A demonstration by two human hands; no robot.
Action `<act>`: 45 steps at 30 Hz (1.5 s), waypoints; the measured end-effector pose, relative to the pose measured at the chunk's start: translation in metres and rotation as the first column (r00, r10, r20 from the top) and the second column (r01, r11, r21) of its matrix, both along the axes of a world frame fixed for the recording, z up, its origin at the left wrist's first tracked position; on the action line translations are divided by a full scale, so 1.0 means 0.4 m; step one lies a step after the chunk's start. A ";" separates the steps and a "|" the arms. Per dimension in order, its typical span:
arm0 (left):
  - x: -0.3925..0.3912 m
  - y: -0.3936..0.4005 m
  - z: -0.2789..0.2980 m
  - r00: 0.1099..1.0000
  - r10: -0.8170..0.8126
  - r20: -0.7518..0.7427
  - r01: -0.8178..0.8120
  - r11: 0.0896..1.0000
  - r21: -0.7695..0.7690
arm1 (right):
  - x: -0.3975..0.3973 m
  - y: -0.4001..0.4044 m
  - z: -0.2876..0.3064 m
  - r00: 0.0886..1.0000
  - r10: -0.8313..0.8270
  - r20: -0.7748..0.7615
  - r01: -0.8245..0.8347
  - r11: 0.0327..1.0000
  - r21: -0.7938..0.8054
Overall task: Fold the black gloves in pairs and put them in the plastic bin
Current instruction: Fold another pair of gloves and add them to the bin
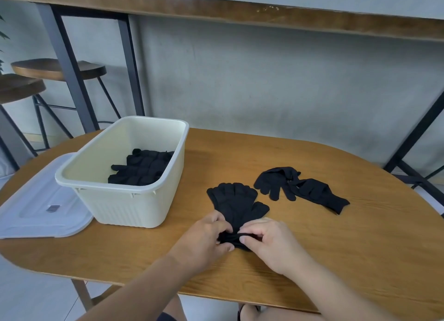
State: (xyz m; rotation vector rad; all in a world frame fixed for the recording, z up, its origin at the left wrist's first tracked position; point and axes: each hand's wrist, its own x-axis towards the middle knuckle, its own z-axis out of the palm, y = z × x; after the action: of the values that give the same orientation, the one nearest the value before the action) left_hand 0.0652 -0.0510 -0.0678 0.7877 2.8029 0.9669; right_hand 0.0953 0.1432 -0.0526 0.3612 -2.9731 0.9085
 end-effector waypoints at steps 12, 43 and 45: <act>-0.085 0.002 0.028 0.922 0.383 0.057 -0.387 0.917 0.098 | 0.013 -0.008 0.020 0.997 0.078 -0.028 -0.071 0.977 0.202; -0.260 0.013 0.005 0.813 0.567 0.132 -0.566 0.823 -0.049 | -0.035 -0.002 0.020 0.989 0.132 -0.069 -0.116 0.973 0.199; -0.265 0.013 0.006 0.821 0.553 0.145 -0.550 0.833 -0.062 | -0.039 -0.003 0.024 0.990 0.128 -0.058 -0.114 0.973 0.198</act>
State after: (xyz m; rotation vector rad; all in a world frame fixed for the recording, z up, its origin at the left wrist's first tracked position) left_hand -0.0409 -0.0459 -0.0653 -0.1373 2.9353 1.0036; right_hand 0.0797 0.1421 -0.0430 0.5719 -3.0088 0.5981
